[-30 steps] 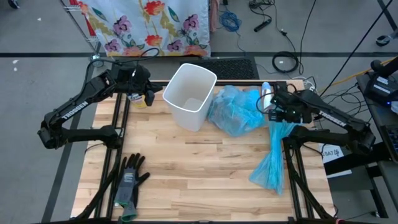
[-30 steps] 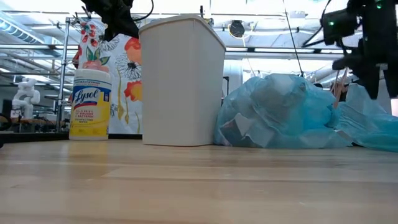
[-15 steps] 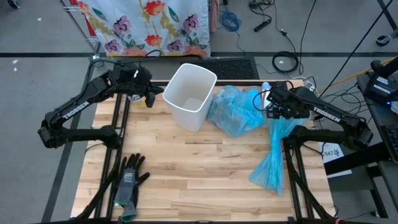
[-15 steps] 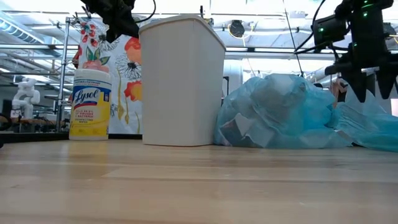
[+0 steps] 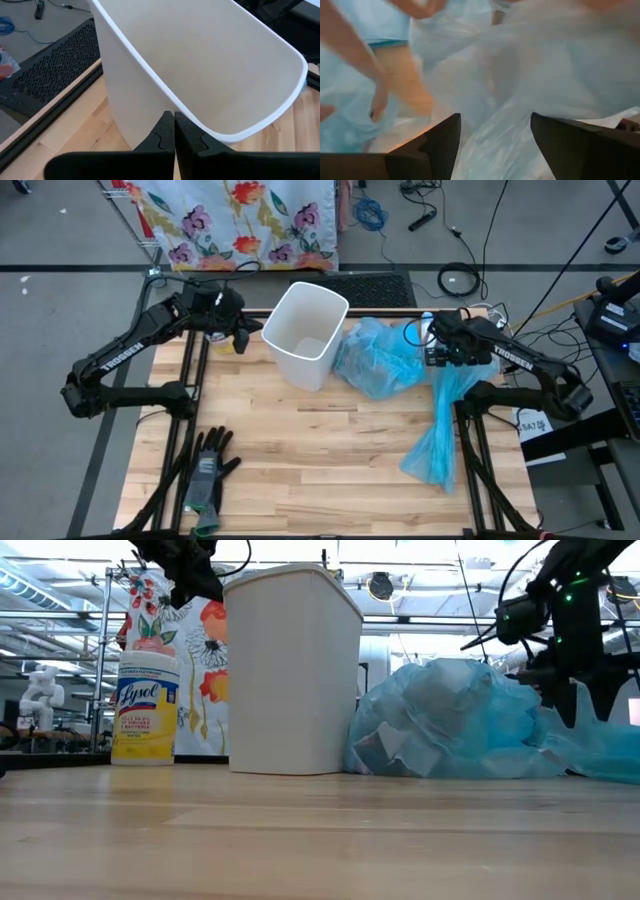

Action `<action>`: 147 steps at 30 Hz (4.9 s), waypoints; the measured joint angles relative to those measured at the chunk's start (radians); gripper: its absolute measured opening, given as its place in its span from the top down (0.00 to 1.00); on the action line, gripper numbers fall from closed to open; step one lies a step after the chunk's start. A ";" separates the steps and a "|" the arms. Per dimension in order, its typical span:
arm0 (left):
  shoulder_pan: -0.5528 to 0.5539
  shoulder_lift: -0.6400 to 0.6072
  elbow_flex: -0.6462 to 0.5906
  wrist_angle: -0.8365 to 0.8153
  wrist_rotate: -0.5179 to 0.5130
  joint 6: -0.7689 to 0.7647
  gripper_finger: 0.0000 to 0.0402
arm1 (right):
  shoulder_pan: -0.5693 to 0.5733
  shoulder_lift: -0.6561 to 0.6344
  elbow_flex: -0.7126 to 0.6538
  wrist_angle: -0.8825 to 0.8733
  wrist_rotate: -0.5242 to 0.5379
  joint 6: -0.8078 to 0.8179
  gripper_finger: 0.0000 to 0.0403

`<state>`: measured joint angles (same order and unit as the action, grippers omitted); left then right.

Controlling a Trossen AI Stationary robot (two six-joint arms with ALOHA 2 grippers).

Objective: Place trash/remove bag and relplace
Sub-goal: Insert the new trash bag into the trash bin

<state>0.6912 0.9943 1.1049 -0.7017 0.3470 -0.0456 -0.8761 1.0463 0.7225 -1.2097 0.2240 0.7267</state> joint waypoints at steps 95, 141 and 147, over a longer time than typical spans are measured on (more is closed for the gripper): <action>-0.002 0.000 0.000 0.038 -0.020 -0.027 1.00 | 0.476 0.629 1.345 1.478 -0.570 -0.118 1.00; -0.002 0.000 0.000 0.029 -0.031 -0.024 1.00 | 0.437 0.685 1.347 1.554 -0.622 -0.330 1.00; -0.001 0.000 0.000 -0.002 -0.032 -0.019 1.00 | 0.436 0.682 1.347 1.200 -0.636 -0.381 1.00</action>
<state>0.6899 0.9947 1.1046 -0.7039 0.3153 -0.0650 -0.4400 1.7283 2.0693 -0.0095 -0.4118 0.3458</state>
